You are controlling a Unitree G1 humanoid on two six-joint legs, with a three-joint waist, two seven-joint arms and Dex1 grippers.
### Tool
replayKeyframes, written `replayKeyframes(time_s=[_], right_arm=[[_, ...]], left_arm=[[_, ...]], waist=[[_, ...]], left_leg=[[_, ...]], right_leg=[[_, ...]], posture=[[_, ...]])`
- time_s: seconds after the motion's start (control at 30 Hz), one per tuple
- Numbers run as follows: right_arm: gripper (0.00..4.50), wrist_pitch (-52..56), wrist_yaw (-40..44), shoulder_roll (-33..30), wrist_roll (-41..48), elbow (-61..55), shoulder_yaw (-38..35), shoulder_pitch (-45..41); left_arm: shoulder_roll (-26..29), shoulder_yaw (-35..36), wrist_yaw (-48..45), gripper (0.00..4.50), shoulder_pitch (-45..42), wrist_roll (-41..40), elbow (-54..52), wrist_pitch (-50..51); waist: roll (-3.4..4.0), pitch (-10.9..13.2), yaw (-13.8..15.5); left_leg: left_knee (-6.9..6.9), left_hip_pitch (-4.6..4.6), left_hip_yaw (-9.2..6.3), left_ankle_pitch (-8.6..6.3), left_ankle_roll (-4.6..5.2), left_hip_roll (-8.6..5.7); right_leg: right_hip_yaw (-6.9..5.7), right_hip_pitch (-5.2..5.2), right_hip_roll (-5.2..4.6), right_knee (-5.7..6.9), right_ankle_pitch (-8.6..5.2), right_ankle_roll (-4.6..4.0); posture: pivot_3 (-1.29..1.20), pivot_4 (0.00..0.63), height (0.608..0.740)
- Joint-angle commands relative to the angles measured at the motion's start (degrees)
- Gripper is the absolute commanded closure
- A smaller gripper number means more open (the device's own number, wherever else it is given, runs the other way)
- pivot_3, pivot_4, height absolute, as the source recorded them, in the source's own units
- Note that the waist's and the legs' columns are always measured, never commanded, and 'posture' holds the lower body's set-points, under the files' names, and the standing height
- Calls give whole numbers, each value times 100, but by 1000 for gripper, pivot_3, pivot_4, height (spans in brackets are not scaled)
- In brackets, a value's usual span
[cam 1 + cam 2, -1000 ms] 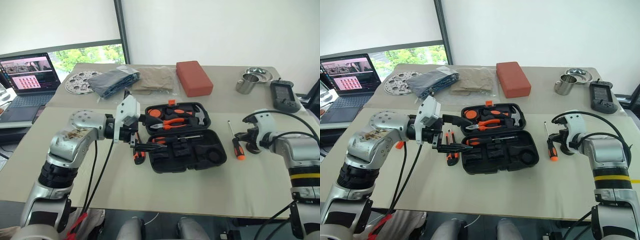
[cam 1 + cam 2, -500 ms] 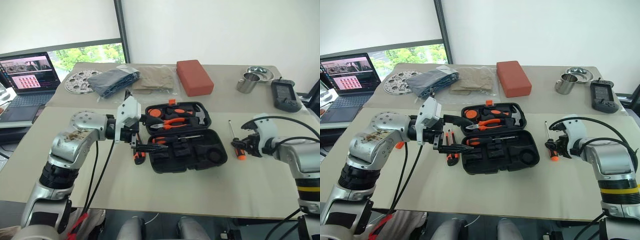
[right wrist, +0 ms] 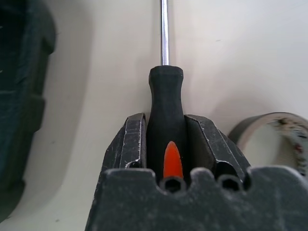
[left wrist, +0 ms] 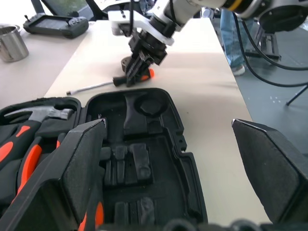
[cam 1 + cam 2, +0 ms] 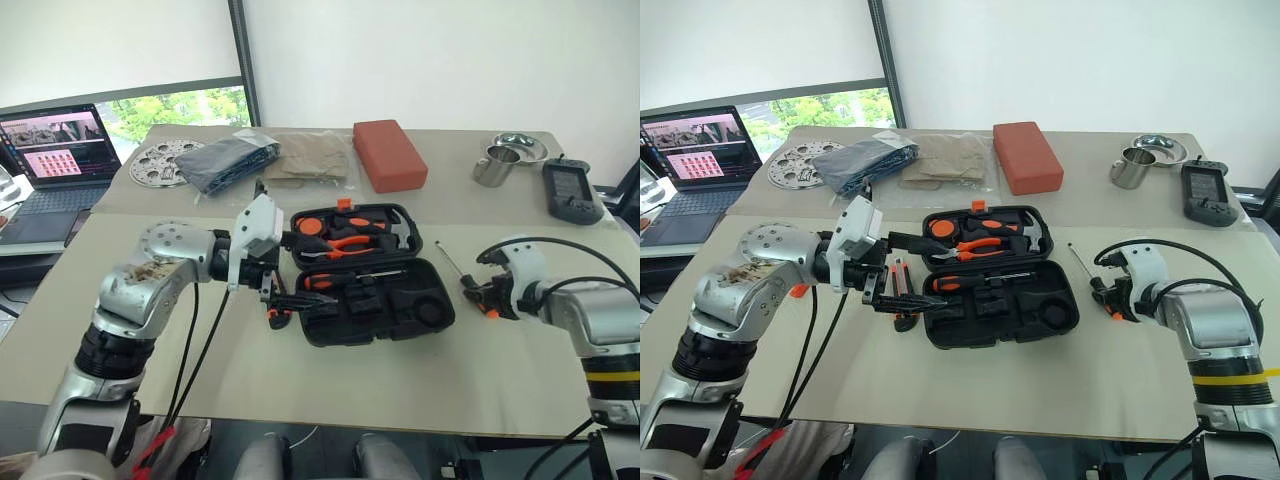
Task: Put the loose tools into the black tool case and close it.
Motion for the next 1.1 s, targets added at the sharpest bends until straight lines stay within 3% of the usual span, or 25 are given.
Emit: replayKeyframes(time_s=[0.03,0.27,0.5,0.77,1.1], right_arm=[[3597,-610,9,-165,-110,-74,-262,-518],[3597,-4673,2337,-401,-504,276,757,-560],[3597,-7769,4257,-216,-1136,2231,1779,-1160],[3597,-9378,5005,77,-1864,4209,2255,-2344],[3597,-9830,5183,612,-1977,4752,2273,-2790]], left_arm=[[109,294,72,0,28,-196,-164,37],[558,1138,423,0,687,-828,-635,634],[927,1756,887,0,1281,-1318,-1330,1083],[1136,1991,1172,0,1704,-1508,-1676,1142],[1181,1908,1311,0,1716,-1570,-1693,1069]], waist=[[4,6,-13],[9,28,-34],[6,35,16],[7,46,-23],[9,46,-22]], left_leg=[[0,-1,0,0,0,0],[-19,15,1,0,0,12],[-11,13,-1,0,0,4],[-5,41,2,0,0,13],[-9,43,-2,1,-2,15]], right_leg=[[0,-1,0,0,0,0],[-12,1,11,-2,-8,15],[-14,6,-15,-5,0,0],[-12,23,-15,2,5,-10],[-17,20,-14,14,8,-16]], posture=[[0,150,727],[0,150,727],[0,150,727],[0,150,727],[0,150,727]])
